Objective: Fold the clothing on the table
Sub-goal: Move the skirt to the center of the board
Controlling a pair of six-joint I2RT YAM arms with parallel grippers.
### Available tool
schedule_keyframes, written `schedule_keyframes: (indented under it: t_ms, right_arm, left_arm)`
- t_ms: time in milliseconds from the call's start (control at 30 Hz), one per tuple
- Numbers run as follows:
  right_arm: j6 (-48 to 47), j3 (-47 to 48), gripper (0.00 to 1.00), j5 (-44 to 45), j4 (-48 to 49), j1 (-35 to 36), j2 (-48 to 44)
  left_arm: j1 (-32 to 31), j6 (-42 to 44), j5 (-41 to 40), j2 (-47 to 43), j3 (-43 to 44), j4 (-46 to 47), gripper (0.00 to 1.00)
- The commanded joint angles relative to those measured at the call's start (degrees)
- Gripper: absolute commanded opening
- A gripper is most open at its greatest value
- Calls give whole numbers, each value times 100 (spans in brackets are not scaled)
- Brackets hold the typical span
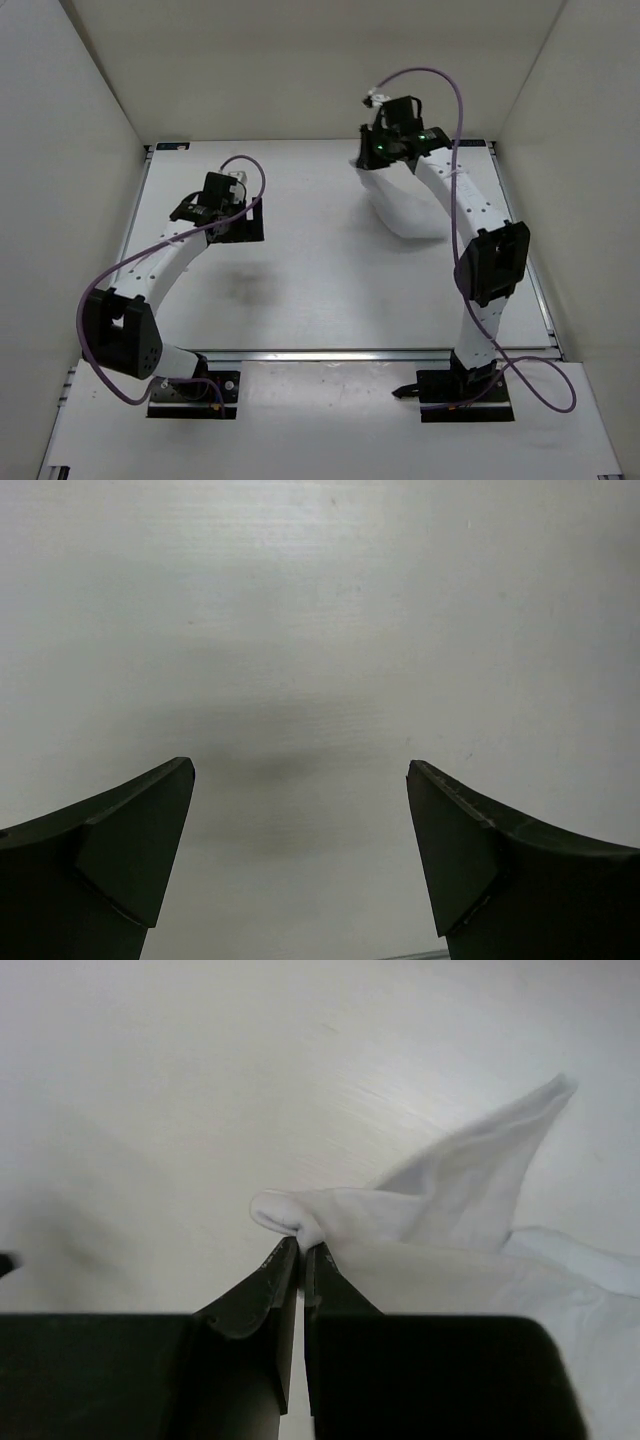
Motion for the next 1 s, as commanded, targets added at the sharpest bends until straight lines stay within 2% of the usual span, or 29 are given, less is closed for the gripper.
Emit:
schedule_keyframes:
  t_ms: [0, 67, 233, 367, 500, 600, 767, 833, 900, 967]
  right_arm:
    - [101, 981, 0, -820, 147, 441, -344]
    - [189, 1315, 0, -1050, 454, 450, -572]
    - [216, 897, 0, -1454, 966, -251, -1012]
    - [102, -595, 0, -1517, 931, -621, -1249]
    - [233, -2546, 0, -1525, 1466, -736, -1557]
    - [488, -3576, 0, -1621, 1582, -902, -1681]
    - [497, -4571, 0, -1410, 1432, -1473, -1882]
    - [489, -4669, 0, -1385, 1414, -1815, -1979]
    - [480, -4739, 7, -1192, 1370, -1896, -2093]
    - [418, -4704, 27, -1015, 1266, -2186, -2181]
  left_arm:
    - [133, -75, -367, -489, 518, -78, 99]
    - [168, -66, -561, -612, 736, -140, 99]
    - [343, -84, -781, -964, 1027, -193, 99]
    - [282, -110, -799, -1069, 1124, -211, 99]
    - [282, -198, -624, -1263, 686, -61, 99]
    - [239, -259, -431, -1368, 352, 105, 99]
    - [151, -225, -211, -1290, 52, 202, 99]
    - [19, -172, -114, -1229, -35, 290, 99]
    - [-95, -233, 9, -1071, -133, 378, 99]
    - [-271, -268, 88, -913, -334, 535, 99]
